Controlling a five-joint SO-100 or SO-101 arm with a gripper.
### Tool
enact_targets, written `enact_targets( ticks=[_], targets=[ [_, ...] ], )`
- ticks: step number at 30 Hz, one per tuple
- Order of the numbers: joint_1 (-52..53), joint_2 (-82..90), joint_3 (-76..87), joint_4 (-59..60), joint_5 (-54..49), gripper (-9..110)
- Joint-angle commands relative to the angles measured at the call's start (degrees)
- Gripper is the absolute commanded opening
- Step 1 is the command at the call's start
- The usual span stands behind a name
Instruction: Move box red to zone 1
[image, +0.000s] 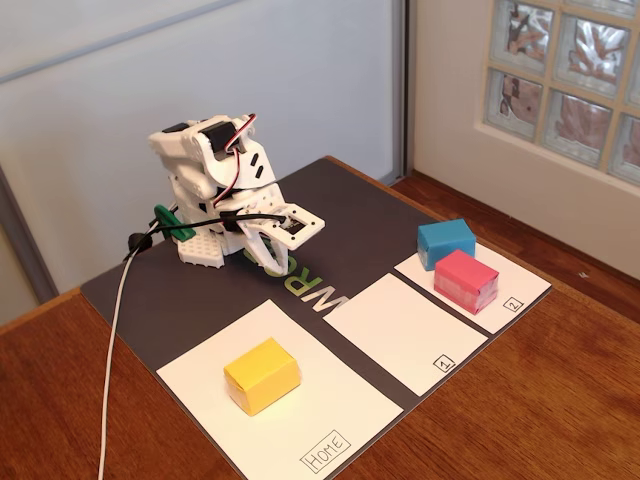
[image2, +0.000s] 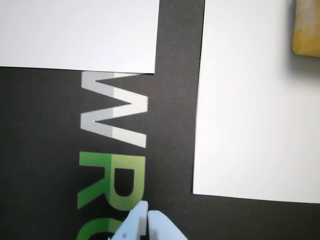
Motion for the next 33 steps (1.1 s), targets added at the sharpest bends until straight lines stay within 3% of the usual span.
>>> enact_targets(
  ticks=[1, 6, 11, 15, 25, 33],
  targets=[
    [-1.7, -6.2, -7.4, -5.8, 3.6, 0],
    [-1.1, -43.4, -38.8, -9.1, 0.1, 0],
    [-2.3, -62.5, -69.2, -4.1, 2.2, 0],
    [-4.7, -70.6, -83.8, -2.8, 7.6, 0],
    [-14.9, -78.3, -89.0, -9.1, 24.6, 0],
    [-23.4, -89.6, -89.5, -27.1, 30.1, 2]
  ],
)
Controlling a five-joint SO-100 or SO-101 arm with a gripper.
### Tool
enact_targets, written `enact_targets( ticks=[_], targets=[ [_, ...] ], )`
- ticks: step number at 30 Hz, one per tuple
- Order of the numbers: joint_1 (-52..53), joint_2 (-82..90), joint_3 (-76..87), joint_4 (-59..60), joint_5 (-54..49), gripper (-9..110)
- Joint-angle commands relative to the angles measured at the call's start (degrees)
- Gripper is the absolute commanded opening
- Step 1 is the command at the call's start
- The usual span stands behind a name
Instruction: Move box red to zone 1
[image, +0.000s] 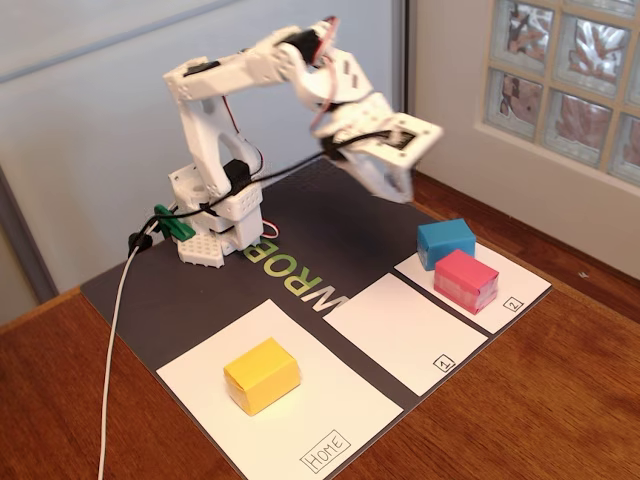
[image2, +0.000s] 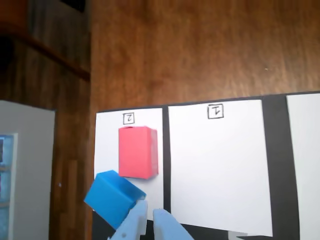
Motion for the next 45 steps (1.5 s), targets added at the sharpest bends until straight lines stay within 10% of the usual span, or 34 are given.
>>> enact_targets(
  ticks=[1, 19, 29, 45],
  targets=[
    [-3.4, -6.2, -3.8, -9.5, 0.7, 2],
    [-10.5, -24.9, -11.1, -9.4, 0.4, 2],
    [-9.5, -26.0, -12.3, -9.1, -2.5, 45],
    [-11.5, -31.4, -14.2, -10.0, -3.0, 51]
  ],
)
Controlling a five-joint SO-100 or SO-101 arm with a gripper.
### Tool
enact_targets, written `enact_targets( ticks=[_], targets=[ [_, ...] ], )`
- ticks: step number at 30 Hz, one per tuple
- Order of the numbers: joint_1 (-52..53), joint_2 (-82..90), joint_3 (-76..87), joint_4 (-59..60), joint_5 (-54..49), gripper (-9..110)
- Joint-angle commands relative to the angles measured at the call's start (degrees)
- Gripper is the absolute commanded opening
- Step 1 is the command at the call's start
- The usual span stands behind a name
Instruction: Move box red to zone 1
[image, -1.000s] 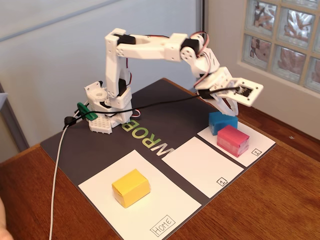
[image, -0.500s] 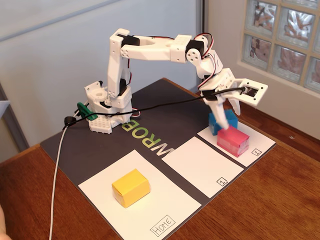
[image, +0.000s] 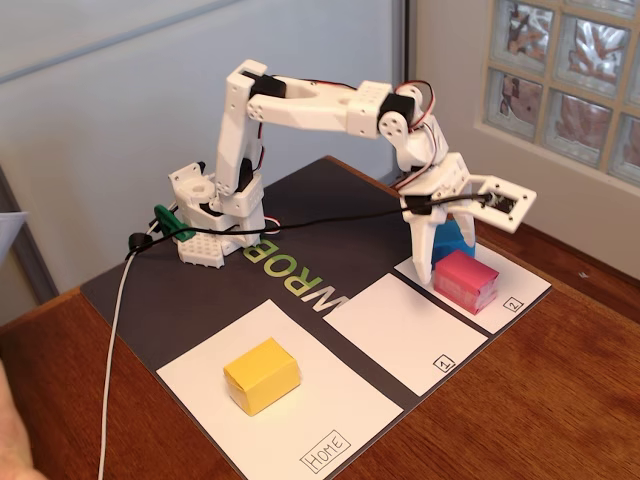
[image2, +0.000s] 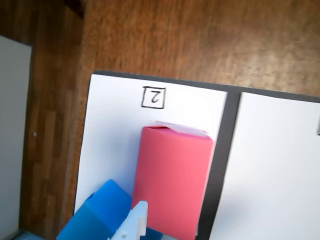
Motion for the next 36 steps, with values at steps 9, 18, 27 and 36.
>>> enact_targets(
  ticks=[9, 18, 27, 36],
  targets=[
    [-4.6, -7.1, -11.7, -1.1, 3.2, 54],
    [-4.5, -10.9, -14.6, 0.6, 2.4, 52],
    [-4.7, -12.6, -14.6, 0.8, 2.4, 51],
    [-4.7, -15.5, -14.6, 0.8, 2.5, 51]
  ],
)
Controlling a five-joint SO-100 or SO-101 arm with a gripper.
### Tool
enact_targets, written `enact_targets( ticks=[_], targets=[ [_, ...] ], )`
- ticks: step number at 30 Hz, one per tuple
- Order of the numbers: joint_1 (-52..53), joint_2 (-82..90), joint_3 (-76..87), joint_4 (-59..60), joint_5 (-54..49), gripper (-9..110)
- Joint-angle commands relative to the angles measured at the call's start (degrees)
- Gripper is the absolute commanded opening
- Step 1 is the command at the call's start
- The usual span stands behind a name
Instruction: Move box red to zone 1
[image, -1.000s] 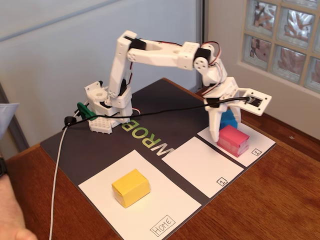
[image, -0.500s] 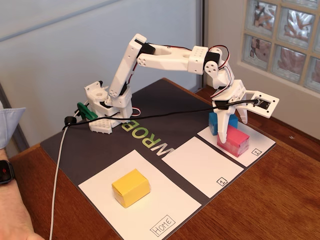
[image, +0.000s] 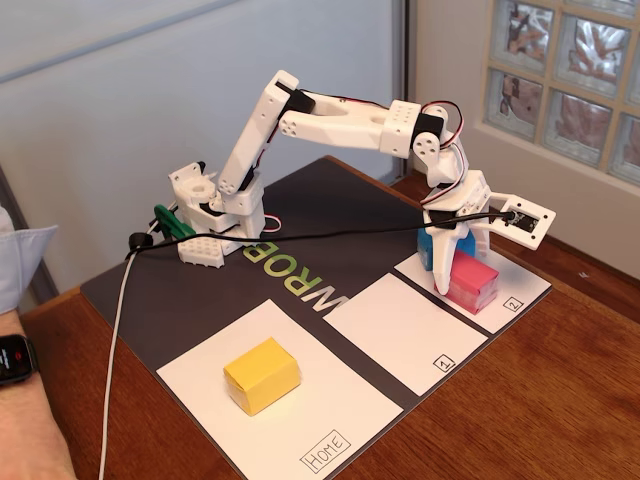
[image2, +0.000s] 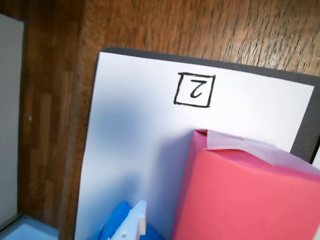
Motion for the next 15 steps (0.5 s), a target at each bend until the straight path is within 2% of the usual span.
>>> enact_targets(
  ticks=[1, 15],
  targets=[
    [-0.4, 0.1, -3.2, 0.2, -0.1, 51],
    [-1.5, -4.3, -3.2, -0.8, 1.2, 46]
  ],
)
